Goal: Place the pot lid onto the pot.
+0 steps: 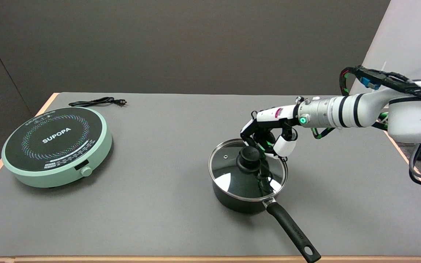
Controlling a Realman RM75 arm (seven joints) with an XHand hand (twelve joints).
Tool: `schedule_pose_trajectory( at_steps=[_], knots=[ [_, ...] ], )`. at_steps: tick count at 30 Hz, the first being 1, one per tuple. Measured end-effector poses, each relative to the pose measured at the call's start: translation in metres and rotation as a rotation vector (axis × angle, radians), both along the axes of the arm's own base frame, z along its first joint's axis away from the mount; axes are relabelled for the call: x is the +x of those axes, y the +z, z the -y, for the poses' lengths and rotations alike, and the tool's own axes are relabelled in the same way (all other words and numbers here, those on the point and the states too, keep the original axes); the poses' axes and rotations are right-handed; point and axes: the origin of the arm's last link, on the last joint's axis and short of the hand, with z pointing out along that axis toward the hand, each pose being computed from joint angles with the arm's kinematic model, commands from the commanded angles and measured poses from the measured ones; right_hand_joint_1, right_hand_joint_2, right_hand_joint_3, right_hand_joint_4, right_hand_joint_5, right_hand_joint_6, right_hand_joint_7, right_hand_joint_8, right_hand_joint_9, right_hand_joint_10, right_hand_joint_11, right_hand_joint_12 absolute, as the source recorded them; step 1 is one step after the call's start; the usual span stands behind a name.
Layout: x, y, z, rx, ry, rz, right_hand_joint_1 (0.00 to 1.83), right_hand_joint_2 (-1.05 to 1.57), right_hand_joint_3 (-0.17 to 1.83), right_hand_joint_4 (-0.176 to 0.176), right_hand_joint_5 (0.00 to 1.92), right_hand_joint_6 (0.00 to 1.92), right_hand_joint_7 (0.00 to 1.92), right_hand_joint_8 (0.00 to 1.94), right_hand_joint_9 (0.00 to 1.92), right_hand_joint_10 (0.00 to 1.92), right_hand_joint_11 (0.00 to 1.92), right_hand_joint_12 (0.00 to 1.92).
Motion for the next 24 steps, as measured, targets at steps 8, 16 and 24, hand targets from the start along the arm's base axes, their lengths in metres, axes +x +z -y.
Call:
schedule_pose_trajectory(
  at_steps=[8, 16, 24],
  knots=[
    [0.0018, 0.0035, 0.0008, -0.009, 0.010, -0.018, 1.35, 0.85, 0.72, 0.176, 0.54, 1.39, 0.84, 1.45, 0.78, 1.74, 0.60, 1.58],
    [0.0040, 0.0076, 0.0008, -0.019, 0.023, -0.028, 0.96, 0.59, 0.98, 0.174, 0.61, 0.33, 0.85, 0.45, 0.85, 0.81, 0.58, 1.14],
    [0.0092, 0.0101, 0.0011, -0.030, 0.044, -0.016, 1.00, 0.53, 1.03, 0.111, 0.46, 0.18, 0.72, 0.27, 0.76, 0.63, 0.53, 1.03]
  ],
)
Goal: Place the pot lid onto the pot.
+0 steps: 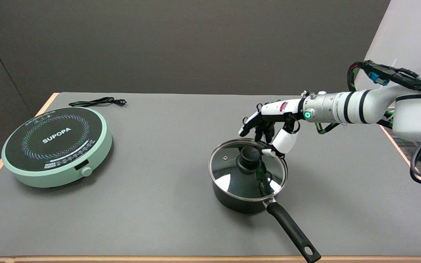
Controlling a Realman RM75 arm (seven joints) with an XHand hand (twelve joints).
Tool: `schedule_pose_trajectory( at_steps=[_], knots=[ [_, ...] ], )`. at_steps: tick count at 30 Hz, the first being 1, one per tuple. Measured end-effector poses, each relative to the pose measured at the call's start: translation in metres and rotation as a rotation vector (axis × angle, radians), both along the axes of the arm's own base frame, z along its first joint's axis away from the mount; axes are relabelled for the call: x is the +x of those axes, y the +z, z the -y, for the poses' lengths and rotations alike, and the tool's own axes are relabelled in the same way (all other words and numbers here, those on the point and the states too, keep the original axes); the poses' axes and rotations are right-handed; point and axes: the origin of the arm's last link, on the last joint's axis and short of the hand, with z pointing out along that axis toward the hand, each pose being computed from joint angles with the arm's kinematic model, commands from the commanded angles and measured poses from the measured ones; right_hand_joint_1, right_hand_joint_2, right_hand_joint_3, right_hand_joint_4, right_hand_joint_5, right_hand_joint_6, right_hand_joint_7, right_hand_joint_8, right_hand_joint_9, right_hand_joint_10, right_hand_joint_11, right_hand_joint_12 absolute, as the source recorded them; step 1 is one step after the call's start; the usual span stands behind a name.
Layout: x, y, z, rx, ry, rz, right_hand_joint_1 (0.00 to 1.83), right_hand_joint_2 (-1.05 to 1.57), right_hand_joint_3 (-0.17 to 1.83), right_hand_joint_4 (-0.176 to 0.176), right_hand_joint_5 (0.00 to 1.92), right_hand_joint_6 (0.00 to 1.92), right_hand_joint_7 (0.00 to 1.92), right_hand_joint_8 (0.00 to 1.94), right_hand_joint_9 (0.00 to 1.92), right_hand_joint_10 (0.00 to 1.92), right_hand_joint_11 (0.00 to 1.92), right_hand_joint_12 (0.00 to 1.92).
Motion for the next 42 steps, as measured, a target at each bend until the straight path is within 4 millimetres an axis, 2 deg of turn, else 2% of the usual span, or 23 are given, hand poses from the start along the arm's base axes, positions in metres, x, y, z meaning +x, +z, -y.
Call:
schedule_pose_trajectory(
  at_steps=[7, 14, 22, 31, 42],
  knots=[
    [0.006, 0.000, 0.001, 0.001, 0.023, 0.016, 0.92, 0.52, 1.04, 0.098, 0.43, 0.18, 0.65, 0.22, 0.70, 0.55, 0.50, 0.98],
    [0.016, 0.000, 0.004, 0.005, 0.061, 0.023, 0.83, 0.43, 1.02, 0.081, 0.34, 0.16, 0.46, 0.17, 0.57, 0.32, 0.43, 0.87],
    [0.028, -0.002, 0.005, 0.017, 0.108, 0.064, 0.78, 0.43, 0.98, 0.068, 0.33, 0.16, 0.45, 0.17, 0.54, 0.31, 0.42, 0.86],
    [0.047, -0.003, 0.002, 0.038, 0.180, 0.195, 0.72, 0.45, 0.97, 0.046, 0.31, 0.15, 0.43, 0.17, 0.51, 0.33, 0.41, 0.85],
    [0.073, 0.014, -0.003, 0.013, 0.293, 0.411, 0.67, 0.52, 0.94, 0.033, 0.33, 0.15, 0.51, 0.17, 0.56, 0.38, 0.43, 0.90]
  ],
)
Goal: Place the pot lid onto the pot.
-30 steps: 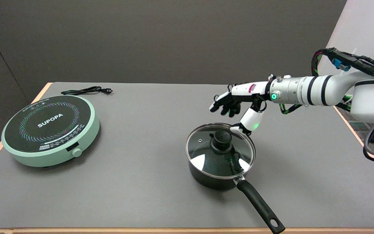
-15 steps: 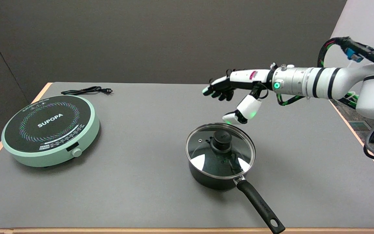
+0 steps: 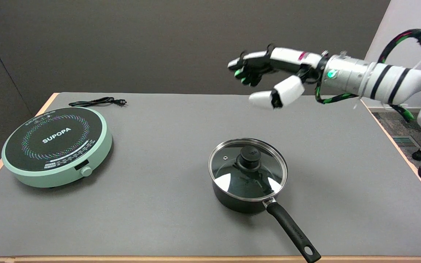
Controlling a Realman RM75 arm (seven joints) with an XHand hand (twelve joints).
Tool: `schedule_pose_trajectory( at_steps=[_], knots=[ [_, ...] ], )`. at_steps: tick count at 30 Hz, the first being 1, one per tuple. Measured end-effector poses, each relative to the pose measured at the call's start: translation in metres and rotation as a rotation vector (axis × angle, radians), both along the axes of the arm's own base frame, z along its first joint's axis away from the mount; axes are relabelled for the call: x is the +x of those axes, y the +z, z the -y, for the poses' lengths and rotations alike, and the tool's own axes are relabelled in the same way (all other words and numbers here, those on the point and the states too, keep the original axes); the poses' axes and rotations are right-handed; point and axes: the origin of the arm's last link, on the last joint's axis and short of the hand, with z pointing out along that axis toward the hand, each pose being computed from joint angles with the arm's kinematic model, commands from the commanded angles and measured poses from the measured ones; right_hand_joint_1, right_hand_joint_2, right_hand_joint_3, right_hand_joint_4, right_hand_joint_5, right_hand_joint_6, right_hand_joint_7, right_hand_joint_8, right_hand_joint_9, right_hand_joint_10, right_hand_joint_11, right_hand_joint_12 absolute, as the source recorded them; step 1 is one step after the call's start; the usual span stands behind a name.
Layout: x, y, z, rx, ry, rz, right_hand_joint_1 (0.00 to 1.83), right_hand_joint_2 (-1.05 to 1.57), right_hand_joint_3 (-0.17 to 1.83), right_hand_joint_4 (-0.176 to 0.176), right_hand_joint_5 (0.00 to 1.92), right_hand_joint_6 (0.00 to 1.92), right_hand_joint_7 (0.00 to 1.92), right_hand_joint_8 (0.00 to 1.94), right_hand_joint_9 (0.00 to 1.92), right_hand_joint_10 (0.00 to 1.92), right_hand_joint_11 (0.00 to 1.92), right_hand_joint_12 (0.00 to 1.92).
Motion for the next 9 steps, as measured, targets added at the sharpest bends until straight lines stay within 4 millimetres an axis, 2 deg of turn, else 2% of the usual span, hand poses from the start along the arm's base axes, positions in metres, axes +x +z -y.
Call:
schedule_pose_trajectory(
  at_steps=[4, 9],
  knots=[
    [0.009, 0.013, 0.000, -0.024, 0.048, 0.079, 0.64, 0.54, 0.94, 0.038, 0.34, 0.15, 0.52, 0.17, 0.57, 0.38, 0.43, 0.91],
    [0.020, 0.041, -0.001, -0.086, 0.127, 0.194, 0.58, 0.56, 0.92, 0.045, 0.33, 0.15, 0.52, 0.17, 0.56, 0.36, 0.42, 0.85]
  ],
)
